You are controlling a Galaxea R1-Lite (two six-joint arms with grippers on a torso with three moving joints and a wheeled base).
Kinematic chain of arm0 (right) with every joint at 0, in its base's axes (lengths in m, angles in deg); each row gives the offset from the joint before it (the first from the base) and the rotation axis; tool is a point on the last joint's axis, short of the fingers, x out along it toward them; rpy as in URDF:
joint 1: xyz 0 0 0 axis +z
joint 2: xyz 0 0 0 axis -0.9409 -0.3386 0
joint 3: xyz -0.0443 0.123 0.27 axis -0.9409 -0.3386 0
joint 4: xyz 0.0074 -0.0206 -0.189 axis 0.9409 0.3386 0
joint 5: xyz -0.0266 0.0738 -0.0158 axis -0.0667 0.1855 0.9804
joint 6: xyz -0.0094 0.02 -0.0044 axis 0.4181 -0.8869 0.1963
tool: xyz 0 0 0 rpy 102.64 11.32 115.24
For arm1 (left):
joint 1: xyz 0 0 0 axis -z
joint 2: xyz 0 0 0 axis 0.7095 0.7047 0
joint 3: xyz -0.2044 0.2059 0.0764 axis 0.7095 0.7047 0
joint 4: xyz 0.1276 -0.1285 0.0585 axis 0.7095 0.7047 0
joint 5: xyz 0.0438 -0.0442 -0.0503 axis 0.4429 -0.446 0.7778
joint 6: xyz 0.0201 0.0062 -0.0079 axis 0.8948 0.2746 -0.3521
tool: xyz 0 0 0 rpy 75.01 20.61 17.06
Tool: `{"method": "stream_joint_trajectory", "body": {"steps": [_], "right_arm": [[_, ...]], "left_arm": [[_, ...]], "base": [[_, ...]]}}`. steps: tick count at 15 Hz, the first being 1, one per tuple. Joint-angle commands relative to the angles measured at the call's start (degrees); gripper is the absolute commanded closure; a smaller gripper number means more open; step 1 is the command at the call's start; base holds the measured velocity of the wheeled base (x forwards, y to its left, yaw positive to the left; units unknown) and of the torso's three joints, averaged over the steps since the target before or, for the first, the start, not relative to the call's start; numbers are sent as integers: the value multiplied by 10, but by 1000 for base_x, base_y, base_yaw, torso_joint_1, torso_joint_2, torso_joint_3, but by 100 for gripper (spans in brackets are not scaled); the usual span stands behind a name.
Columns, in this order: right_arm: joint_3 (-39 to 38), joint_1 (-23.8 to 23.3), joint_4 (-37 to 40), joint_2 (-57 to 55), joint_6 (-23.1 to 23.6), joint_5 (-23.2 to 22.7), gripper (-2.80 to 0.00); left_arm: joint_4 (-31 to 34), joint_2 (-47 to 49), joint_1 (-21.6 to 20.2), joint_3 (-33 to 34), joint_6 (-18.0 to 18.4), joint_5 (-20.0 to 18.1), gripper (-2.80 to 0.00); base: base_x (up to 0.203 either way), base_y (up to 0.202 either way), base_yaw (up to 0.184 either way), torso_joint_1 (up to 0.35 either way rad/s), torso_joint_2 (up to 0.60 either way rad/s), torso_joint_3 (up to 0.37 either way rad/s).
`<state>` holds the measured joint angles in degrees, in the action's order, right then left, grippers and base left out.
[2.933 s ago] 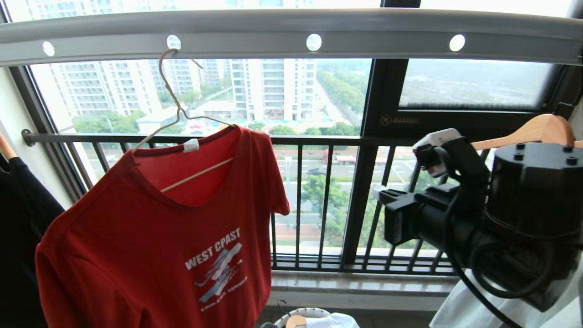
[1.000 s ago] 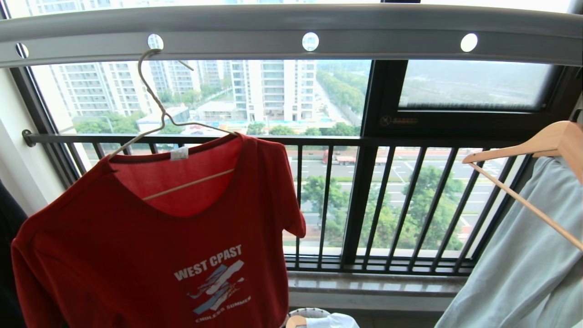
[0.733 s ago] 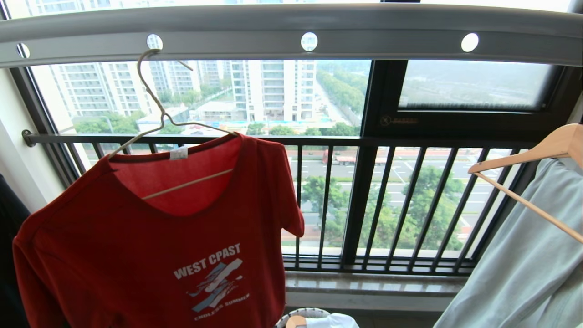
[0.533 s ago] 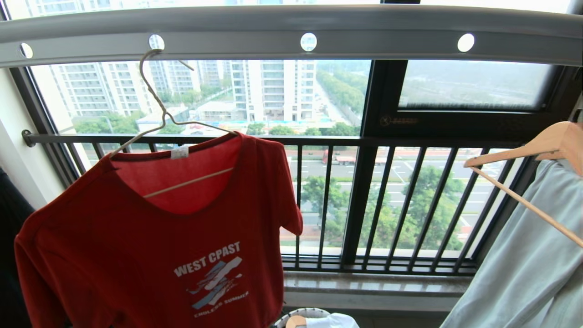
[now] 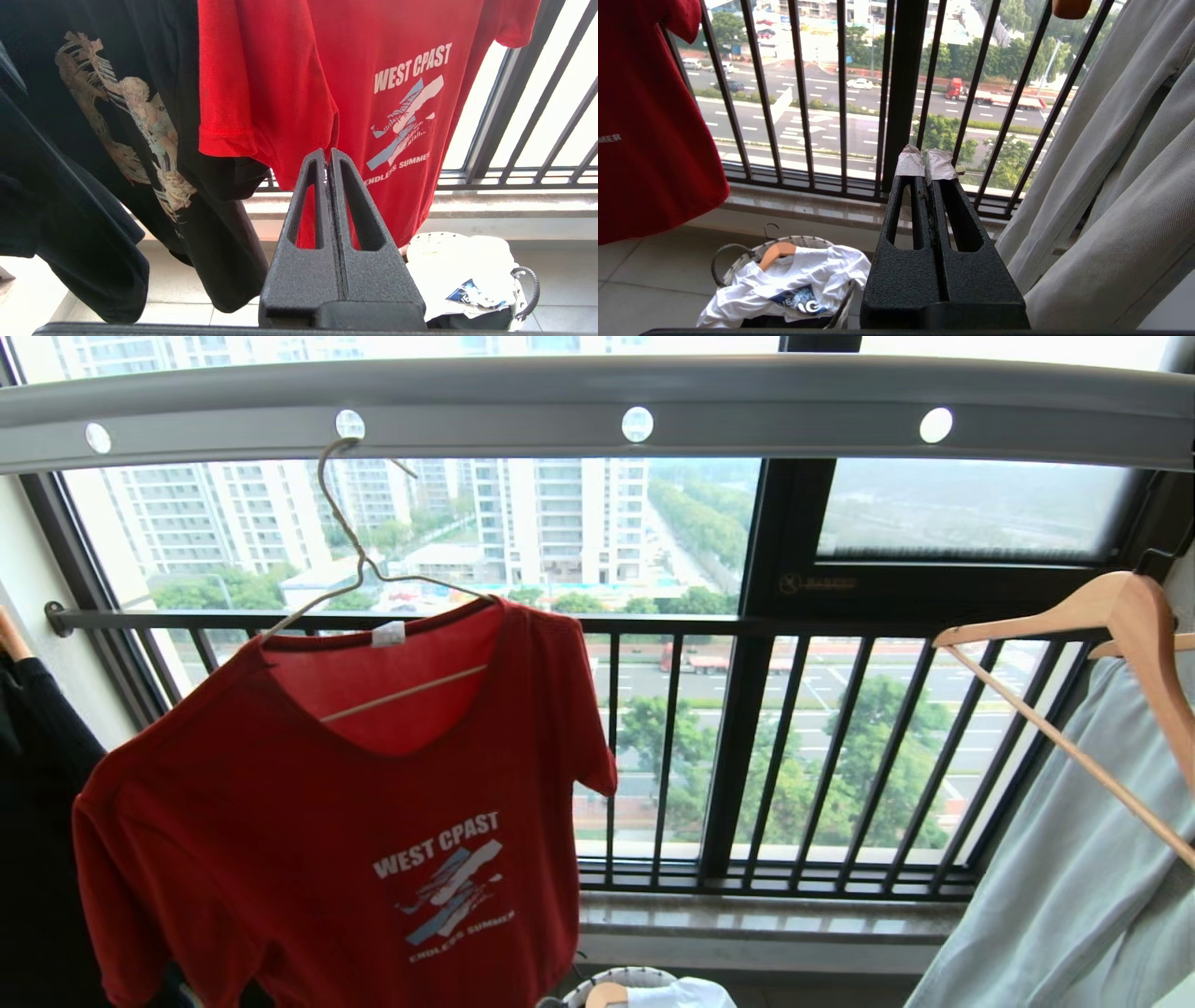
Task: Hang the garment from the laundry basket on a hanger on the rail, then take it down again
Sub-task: Take the clothes off the clothes rack
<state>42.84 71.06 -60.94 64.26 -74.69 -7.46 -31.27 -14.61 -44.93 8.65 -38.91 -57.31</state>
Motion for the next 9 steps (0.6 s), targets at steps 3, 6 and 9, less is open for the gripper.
{"method": "stream_joint_trajectory", "body": {"steps": [3, 6, 9], "right_arm": [[0, 0, 0, -1, 0, 0, 0], [0, 0, 0, -1, 0, 0, 0], [0, 0, 0, -1, 0, 0, 0]], "left_arm": [[0, 0, 1, 0, -1, 0, 0], [0, 0, 0, 0, -7, 1, 0], [0, 0, 0, 0, -8, 3, 0]], "base": [[0, 0, 0, 0, 0, 0], [0, 0, 0, 0, 0, 0], [0, 0, 0, 0, 0, 0]]}}
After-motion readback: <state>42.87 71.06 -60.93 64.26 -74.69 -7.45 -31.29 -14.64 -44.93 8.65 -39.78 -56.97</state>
